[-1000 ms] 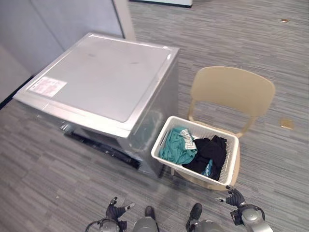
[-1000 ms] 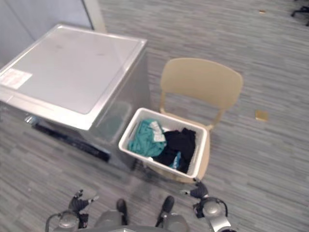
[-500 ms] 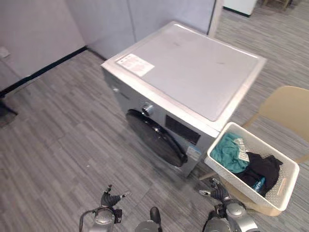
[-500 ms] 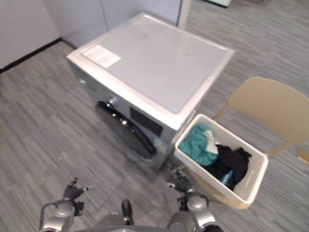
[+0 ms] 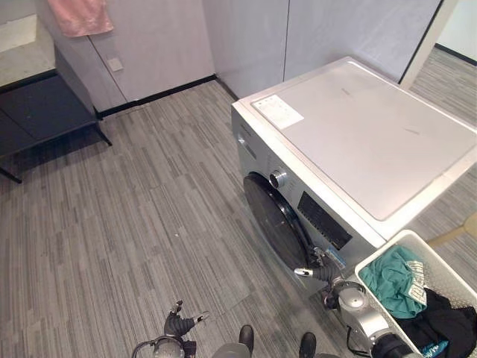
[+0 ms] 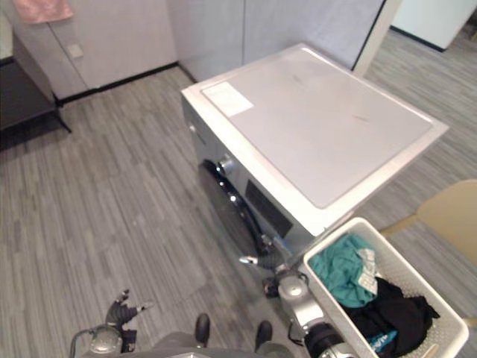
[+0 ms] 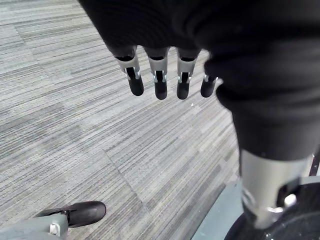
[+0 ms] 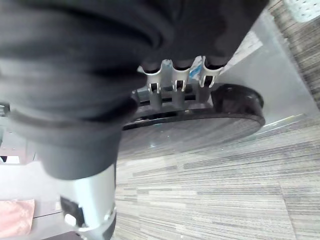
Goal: Grab the laundry basket,head to the washer,open it,put in the laundry and shut it.
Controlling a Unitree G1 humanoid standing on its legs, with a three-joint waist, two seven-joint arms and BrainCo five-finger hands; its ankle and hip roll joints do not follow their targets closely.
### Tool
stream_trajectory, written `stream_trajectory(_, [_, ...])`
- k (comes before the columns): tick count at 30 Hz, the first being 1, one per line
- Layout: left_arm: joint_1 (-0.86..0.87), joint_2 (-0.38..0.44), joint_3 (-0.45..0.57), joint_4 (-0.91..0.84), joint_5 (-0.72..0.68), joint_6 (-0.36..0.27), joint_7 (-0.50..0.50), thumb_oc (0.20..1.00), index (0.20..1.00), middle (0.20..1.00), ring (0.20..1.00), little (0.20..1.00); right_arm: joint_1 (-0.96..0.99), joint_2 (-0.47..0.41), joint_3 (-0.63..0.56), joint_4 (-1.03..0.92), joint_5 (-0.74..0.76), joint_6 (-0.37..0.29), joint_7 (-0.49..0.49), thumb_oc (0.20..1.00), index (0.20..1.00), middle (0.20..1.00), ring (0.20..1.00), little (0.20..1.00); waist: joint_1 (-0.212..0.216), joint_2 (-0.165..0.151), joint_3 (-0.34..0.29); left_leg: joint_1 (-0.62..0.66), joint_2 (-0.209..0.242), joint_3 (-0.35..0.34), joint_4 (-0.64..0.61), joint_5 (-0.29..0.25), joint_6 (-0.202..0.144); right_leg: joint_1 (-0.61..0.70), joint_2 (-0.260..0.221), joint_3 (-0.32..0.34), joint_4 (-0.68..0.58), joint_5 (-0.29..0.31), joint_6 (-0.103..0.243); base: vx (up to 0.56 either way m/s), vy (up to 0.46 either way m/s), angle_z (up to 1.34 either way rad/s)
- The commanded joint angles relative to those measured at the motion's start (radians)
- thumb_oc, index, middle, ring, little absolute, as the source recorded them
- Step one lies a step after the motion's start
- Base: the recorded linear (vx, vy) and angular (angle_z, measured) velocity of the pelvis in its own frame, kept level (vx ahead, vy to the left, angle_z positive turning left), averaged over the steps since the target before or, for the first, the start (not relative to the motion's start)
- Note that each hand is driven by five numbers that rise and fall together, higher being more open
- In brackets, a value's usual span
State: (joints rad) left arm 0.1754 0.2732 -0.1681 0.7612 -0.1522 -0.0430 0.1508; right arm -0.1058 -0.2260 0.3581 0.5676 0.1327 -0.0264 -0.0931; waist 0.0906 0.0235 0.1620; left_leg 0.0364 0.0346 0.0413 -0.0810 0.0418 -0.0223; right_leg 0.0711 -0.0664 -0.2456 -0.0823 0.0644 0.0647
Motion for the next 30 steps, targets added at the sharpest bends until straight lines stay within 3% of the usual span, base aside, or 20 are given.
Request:
stream_trajectory(1, [-0.041,0.028,0.018,0.003,-0.007,-0.025,0.016,1.000,1.000,1.000,1.000,1.000,-0.050,-0.002,-0.019,-0.043,-0.001,-0.051,-0.071,1.000,1.000,1.000,1.000,1.000,0.028,-0.031,-0.006,-0.028,-0.034,0.004,-0.003,-0.034,-0.010,-0.051,-0.040,-0.004,0.050,-0.125,0.062,-0.07,-0.001,0.29])
stream_trajectory(3, [-0.043,0.036,0.017,-0.011,-0.010,-0.030,0.026,1.000,1.000,1.000,1.000,1.000,-0.086,-0.015,-0.044,-0.052,-0.014,-0.057,-0.114,1.000,1.000,1.000,1.000,1.000,0.042,-0.026,0.010,-0.052,-0.035,-0.013,-0.001,-0.025,-0.014,-0.067,-0.045,-0.024,0.051,-0.122,0.061,-0.14,0.018,0.46])
stream_trajectory(4, [-0.053,0.053,0.004,-0.029,-0.015,-0.042,0.032,1.000,1.000,1.000,1.000,1.000,-0.165,-0.032,-0.075,-0.040,-0.005,-0.060,-0.168,1.000,1.000,1.000,1.000,1.000,0.075,-0.008,0.047,-0.110,-0.038,-0.039,0.002,0.000,-0.024,-0.112,-0.057,-0.056,0.065,-0.116,0.061,-0.19,0.041,0.51])
stream_trajectory(9, [-0.072,0.059,-0.010,-0.020,-0.021,-0.043,0.042,1.000,1.000,1.000,1.000,1.000,-0.209,-0.013,-0.048,-0.022,0.037,-0.062,-0.161,1.000,1.000,1.000,1.000,1.000,0.095,-0.001,0.073,-0.148,-0.042,-0.057,0.005,0.013,-0.025,-0.149,-0.071,-0.079,0.090,-0.117,0.059,-0.07,0.036,0.29])
stream_trajectory(15, [-0.133,0.062,-0.035,-0.002,-0.043,-0.043,0.055,1.000,1.000,1.000,1.000,1.000,-0.283,0.085,0.132,-0.047,0.099,-0.069,-0.050,1.000,1.000,1.000,1.000,1.000,0.142,-0.005,0.126,-0.204,-0.048,-0.080,0.040,0.017,-0.021,-0.195,-0.089,-0.096,0.131,-0.118,0.058,-0.03,0.033,0.04])
stream_trajectory(17, [-0.169,0.063,-0.071,-0.008,-0.064,-0.048,0.061,1.000,1.000,1.000,1.000,1.000,-0.373,0.167,0.245,-0.059,0.127,-0.076,-0.009,1.000,1.000,1.000,1.000,1.000,0.193,-0.005,0.153,-0.236,-0.051,-0.109,0.054,0.023,-0.025,-0.207,-0.096,-0.126,0.146,-0.126,0.056,-0.04,-0.020,0.16])
stream_trajectory(20, [-0.213,0.069,-0.119,-0.006,-0.081,-0.061,0.071,1.000,1.000,1.000,1.000,1.000,-0.508,0.207,0.290,-0.092,0.175,-0.102,-0.009,1.000,1.000,1.000,1.000,1.000,0.243,-0.006,0.169,-0.273,-0.058,-0.154,0.067,0.034,-0.029,-0.214,-0.106,-0.168,0.161,-0.134,0.052,-0.01,-0.059,0.28])
stream_trajectory(25, [-0.243,0.087,-0.134,-0.006,-0.121,-0.082,0.077,1.000,1.000,1.000,1.000,1.000,-0.735,0.177,0.240,-0.178,0.209,-0.150,-0.079,1.000,1.000,1.000,1.000,1.000,0.299,-0.016,0.165,-0.292,-0.067,-0.199,0.055,0.027,-0.041,-0.207,-0.095,-0.185,0.159,-0.171,0.048,0.07,-0.080,0.68])
stream_trajectory(30, [-0.238,0.092,-0.109,-0.008,-0.113,-0.074,0.070,1.000,1.000,1.000,1.000,1.000,-0.712,0.089,0.207,-0.207,0.201,-0.130,-0.096,1.000,1.000,1.000,1.000,1.000,0.296,-0.040,0.165,-0.286,-0.063,-0.198,0.033,0.032,-0.043,-0.194,-0.088,-0.190,0.143,-0.174,0.048,0.03,-0.019,0.46])
